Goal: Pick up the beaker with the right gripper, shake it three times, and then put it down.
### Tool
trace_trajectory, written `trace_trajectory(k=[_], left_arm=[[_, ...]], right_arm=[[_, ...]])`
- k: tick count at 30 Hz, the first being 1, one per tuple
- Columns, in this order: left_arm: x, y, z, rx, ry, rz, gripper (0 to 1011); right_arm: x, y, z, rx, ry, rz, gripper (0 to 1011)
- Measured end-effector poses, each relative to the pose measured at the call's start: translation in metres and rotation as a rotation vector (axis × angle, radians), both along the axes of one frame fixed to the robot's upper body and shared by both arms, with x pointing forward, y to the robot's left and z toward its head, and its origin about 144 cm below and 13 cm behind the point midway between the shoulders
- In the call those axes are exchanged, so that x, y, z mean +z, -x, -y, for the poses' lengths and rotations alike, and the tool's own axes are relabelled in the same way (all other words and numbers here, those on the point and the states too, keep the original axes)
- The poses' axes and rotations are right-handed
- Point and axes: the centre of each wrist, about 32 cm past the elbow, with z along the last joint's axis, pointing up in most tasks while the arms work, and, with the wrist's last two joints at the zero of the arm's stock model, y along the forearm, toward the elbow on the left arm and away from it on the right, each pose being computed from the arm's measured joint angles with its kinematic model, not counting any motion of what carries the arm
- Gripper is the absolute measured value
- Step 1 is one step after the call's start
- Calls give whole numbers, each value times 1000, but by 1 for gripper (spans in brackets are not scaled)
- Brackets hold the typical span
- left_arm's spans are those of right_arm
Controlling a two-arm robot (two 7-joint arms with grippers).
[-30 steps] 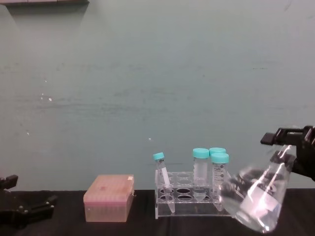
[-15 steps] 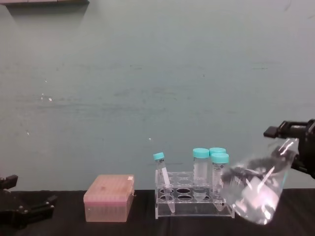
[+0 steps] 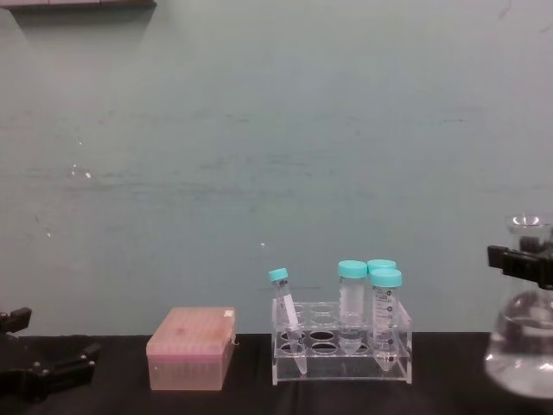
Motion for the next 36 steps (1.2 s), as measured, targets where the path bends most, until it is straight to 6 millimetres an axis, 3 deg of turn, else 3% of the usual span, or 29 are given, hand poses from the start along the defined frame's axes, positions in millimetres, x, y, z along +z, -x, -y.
trace_trajectory(k=[10, 16, 20, 24, 32, 36], left_arm=[[0, 0, 0, 0, 0, 0, 1000], [0, 0, 0, 0, 0, 0, 1000], [0, 0, 0, 0, 0, 0, 1000], [0, 0, 0, 0, 0, 0, 1000], [0, 0, 0, 0, 0, 0, 1000], [0, 0, 0, 0, 0, 0, 1000]], right_arm=[[-6, 0, 8, 23, 470, 256, 451], [-13, 1, 9, 52, 670, 369, 451], [-14, 1, 9, 63, 715, 398, 451], [-12, 2, 8, 73, 667, 386, 452], [0, 5, 3, 120, 205, 122, 451], [0, 6, -2, 136, 56, 22, 451]])
